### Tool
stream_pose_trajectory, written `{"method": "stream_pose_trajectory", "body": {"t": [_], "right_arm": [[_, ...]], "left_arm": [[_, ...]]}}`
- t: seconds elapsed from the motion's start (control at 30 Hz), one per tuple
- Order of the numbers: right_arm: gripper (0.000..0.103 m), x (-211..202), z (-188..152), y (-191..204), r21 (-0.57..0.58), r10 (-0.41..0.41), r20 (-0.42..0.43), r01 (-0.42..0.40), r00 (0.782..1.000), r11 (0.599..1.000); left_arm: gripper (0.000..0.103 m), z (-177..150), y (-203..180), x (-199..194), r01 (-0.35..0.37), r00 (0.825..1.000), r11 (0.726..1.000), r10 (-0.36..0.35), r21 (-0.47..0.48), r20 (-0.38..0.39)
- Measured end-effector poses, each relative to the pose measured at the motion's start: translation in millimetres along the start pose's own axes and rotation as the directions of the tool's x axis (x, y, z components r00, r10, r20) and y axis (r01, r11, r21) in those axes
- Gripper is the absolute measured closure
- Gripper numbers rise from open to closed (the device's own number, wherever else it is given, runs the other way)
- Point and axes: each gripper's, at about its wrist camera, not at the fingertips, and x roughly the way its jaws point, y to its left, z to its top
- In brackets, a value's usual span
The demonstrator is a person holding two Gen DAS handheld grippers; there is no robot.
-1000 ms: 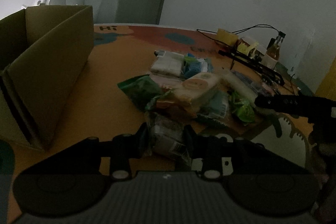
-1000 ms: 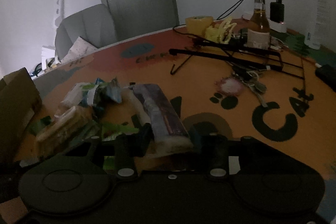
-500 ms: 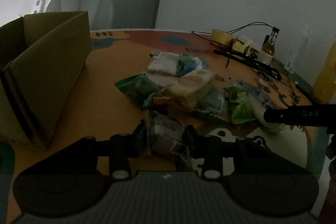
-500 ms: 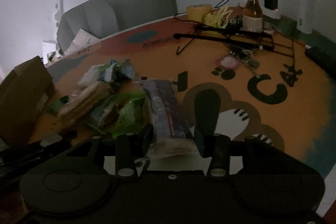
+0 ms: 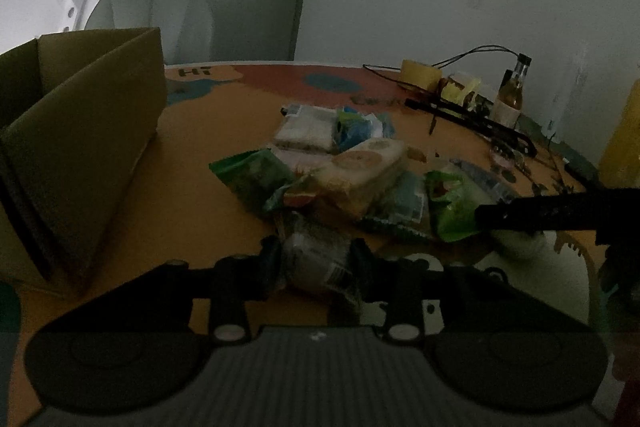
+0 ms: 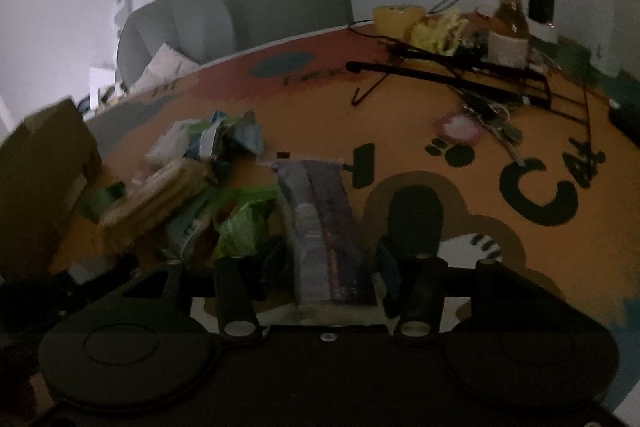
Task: Organize snacks
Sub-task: 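Grasp the purple-labelled bread roll with the right gripper while the left gripper grasps a clear plastic packet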
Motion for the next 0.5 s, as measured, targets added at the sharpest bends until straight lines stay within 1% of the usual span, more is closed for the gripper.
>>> {"method": "stream_pose_trajectory", "body": {"t": [0.03,0.13,0.3,0.5], "right_arm": [[0.066,0,0,1,-0.010,-0.002,0.004,0.002,1.000,1.000],[0.070,-3,-2,-1,0.008,0.004,0.014,-0.004,1.000,1.000],[0.072,-8,-3,-3,0.079,0.030,0.019,-0.032,0.999,0.996],[0.072,-19,-5,-3,0.107,0.018,0.046,-0.023,0.999,0.994]], "left_arm": [[0.068,0,0,0,0.002,1.000,1.000,-0.002,-0.001,0.000],[0.069,1,2,-2,0.019,1.000,1.000,-0.019,-0.006,-0.008],[0.069,1,9,-7,0.028,1.000,0.999,-0.028,-0.035,-0.010],[0.070,3,12,-16,0.040,0.999,0.998,-0.040,-0.051,0.012]]}}
